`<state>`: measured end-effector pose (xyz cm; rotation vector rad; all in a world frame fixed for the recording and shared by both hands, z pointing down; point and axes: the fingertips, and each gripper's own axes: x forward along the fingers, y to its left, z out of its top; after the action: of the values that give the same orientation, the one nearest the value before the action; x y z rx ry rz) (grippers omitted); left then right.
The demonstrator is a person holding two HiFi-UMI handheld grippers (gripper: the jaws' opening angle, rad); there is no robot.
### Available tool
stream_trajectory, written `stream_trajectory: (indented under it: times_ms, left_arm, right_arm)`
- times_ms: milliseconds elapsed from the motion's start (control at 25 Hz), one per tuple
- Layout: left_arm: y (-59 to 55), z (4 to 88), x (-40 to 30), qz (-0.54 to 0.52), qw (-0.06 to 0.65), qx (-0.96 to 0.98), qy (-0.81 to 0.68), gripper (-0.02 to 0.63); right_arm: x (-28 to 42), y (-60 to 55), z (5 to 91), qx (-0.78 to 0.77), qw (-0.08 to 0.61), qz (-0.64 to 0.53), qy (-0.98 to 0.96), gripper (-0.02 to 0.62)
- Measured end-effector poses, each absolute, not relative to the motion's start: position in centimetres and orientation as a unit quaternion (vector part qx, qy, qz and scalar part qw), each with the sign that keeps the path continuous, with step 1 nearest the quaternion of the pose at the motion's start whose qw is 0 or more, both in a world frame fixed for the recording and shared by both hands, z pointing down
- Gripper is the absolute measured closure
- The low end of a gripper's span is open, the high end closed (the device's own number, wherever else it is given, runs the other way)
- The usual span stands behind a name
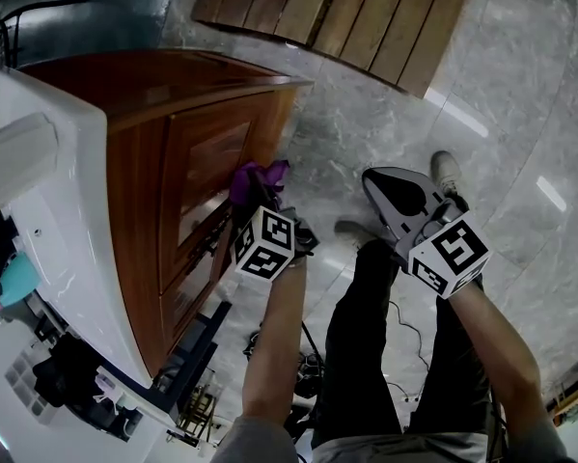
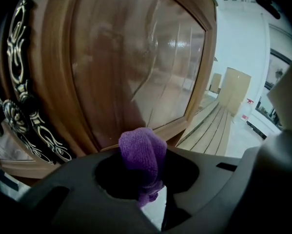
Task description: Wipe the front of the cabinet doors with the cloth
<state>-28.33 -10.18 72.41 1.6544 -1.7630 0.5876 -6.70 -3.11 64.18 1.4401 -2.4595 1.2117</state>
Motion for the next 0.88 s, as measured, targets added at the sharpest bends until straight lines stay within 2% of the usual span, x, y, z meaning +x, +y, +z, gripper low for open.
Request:
stream_trajectory:
  times_ms: [880]
  left_arm:
    - [-13.1,72.3,-24.2,0.214,0.327,0.640,-0.662,0.512]
  right_arm:
    - [-4.0,-4.7,64.2,0.474,0.023,0.388,-0.790,0.586]
